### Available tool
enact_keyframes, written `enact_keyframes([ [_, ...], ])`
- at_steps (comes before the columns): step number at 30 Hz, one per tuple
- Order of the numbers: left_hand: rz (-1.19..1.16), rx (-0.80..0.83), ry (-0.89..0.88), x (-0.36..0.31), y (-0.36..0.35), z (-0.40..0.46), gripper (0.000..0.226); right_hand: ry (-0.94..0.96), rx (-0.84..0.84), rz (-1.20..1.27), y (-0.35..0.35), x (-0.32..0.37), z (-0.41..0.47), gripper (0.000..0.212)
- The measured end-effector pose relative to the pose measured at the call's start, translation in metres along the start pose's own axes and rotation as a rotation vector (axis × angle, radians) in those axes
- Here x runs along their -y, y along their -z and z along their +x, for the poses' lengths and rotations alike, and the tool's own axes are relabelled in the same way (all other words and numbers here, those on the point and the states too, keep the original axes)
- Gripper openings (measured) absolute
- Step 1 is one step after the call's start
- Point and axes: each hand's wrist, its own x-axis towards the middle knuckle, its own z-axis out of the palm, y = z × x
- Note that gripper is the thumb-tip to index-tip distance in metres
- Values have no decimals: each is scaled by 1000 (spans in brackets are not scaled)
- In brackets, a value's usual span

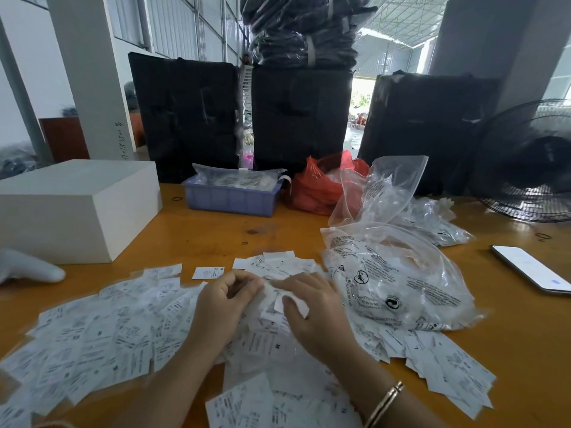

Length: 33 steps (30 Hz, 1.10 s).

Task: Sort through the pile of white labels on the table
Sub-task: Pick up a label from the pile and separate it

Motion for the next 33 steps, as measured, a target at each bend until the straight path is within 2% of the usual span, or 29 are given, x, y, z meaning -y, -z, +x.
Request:
enact_keyframes([
  [3,73,-143,61,2,4,2,5,-167,-179,87,27,-17,25,25],
  [5,211,-214,49,4,10,4,9,-252,-313,65,50,-37,44,22],
  [8,457,-258,-28,3,18,6,11,-452,-349,-57,76,-78,62,28],
  [10,623,-276,-75,3,23,7,20,-592,-193,-242,87,-108,64,29],
  [12,751,-279,-54,5,27,8,26,-693,123,-454,92,-130,63,19],
  [13,803,-277,-36,7,28,9,28,-715,241,-521,91,-136,61,23],
  [14,854,-271,-28,8,29,10,30,-732,310,-555,88,-140,57,32],
  [16,916,-262,-55,9,28,10,29,-740,316,-555,83,-142,52,38],
  [20,891,-208,-256,10,18,6,22,-714,180,-505,78,-134,47,24],
  [22,860,-156,-336,9,11,3,20,-759,96,-402,79,-134,46,23],
  [24,817,-101,-399,9,6,0,18,-801,89,-336,81,-135,47,24],
  [28,749,-30,-424,11,1,-1,16,-798,66,-351,83,-136,48,35],
  [33,657,-48,-364,14,2,1,13,-684,-25,-443,85,-135,43,25],
])
